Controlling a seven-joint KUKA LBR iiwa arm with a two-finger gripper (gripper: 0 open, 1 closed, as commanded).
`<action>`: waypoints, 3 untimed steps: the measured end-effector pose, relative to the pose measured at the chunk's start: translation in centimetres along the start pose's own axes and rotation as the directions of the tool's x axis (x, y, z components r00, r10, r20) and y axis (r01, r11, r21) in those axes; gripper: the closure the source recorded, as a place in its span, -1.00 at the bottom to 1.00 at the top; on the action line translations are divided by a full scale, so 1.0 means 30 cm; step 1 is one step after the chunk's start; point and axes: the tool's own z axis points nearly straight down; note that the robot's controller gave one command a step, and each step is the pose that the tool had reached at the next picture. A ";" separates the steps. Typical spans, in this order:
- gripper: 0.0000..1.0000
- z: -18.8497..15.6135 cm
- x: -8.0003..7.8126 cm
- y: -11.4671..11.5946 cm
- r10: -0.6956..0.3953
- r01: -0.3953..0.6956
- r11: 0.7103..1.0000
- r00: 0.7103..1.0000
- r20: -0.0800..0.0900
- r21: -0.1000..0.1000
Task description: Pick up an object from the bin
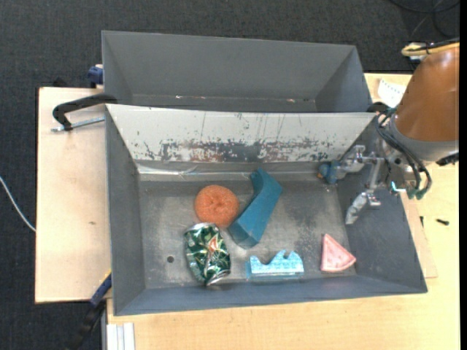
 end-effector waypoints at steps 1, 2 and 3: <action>-1.00 -0.014 -0.006 0.002 -0.002 0.002 1.000 1.000 0.008 0.001; -1.00 -0.038 0.099 0.173 -0.045 0.045 0.999 0.999 0.006 0.002; -1.00 0.077 0.103 0.170 -0.086 0.086 0.996 0.996 0.018 -0.001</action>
Offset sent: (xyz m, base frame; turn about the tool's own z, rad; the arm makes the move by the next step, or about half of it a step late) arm -0.0630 0.1112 0.0194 -0.1004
